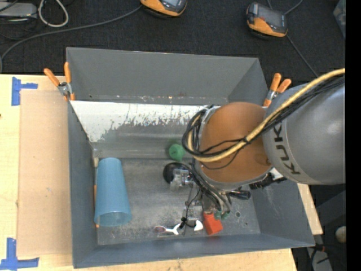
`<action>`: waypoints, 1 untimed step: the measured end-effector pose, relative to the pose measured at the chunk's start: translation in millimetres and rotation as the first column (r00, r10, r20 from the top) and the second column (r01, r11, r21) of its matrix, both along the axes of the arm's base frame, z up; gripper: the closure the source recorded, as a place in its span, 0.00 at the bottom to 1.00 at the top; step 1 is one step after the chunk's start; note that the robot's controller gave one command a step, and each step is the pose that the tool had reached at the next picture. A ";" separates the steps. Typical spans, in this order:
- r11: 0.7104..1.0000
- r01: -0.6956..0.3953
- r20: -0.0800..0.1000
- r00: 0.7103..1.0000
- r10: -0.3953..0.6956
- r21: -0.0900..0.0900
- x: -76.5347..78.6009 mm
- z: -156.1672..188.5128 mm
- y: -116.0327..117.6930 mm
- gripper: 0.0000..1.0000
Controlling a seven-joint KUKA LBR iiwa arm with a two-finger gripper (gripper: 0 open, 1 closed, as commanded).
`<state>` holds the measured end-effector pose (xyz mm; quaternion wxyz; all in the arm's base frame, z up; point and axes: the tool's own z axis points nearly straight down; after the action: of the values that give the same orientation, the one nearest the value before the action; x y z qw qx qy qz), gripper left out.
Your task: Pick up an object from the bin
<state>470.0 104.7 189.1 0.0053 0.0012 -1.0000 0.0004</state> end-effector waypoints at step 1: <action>1.000 0.004 0.008 1.000 -0.004 0.001 1.9 3.7 -0.8 0.00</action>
Offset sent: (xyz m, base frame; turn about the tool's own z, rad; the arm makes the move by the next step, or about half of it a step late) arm 0.0025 -0.0123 -0.1191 -0.3579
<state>471.9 103.9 192.8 0.0014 -0.0009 -1.0000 -0.0001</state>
